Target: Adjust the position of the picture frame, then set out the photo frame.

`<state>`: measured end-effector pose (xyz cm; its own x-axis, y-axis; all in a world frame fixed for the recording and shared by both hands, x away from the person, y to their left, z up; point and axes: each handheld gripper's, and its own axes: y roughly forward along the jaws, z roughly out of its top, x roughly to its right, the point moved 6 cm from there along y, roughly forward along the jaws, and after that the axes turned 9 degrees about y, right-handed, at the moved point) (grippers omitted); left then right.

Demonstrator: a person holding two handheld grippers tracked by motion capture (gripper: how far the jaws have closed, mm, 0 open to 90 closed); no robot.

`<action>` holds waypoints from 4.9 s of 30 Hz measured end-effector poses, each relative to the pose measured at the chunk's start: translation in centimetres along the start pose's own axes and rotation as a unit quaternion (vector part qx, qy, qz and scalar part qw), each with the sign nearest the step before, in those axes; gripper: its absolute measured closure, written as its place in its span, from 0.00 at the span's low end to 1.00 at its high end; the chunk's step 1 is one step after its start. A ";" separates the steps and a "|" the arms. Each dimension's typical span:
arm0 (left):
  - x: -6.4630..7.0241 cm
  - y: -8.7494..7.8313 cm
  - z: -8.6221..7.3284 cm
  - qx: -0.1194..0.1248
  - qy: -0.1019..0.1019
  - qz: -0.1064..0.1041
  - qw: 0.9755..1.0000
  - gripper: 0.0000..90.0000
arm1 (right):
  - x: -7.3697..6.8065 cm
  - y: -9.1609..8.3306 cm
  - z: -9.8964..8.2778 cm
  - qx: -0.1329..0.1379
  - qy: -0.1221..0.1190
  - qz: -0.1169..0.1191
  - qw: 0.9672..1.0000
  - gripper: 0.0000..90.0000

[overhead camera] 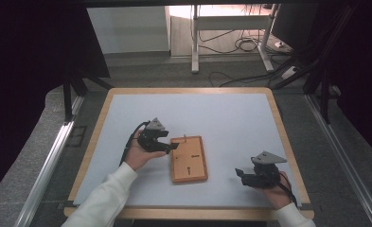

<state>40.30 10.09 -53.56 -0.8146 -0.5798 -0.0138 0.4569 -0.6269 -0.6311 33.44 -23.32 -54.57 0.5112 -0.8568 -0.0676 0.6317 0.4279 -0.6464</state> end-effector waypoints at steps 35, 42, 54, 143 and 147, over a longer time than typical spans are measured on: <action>1.4 -2.8 -4.3 -0.005 0.012 0.007 1.000 0.32 | -8.2 4.7 0.6 -0.073 -0.085 0.140 0.984 1.00; 1.3 -2.9 -4.6 -0.006 0.008 0.008 1.000 0.32 | -8.7 4.6 0.6 -0.069 -0.100 0.142 0.982 1.00; 1.4 -2.7 -4.7 -0.011 0.009 0.002 1.000 0.31 | -9.3 4.5 0.5 -0.070 -0.091 0.153 0.982 1.00; 0.7 2.2 0.9 0.004 0.060 -0.029 0.998 0.36 | -4.5 1.7 0.5 -0.013 -0.039 0.100 0.994 0.32; 0.7 3.0 1.1 0.000 0.067 -0.038 0.997 0.38 | -4.5 1.7 0.5 -0.012 -0.039 0.099 0.994 0.31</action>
<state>41.53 7.23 -54.59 -0.8874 -0.4558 -0.0690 0.3916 -0.6665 -0.6344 32.47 -18.59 -55.01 0.6691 -0.7305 -0.1365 0.5004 0.5787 -0.6440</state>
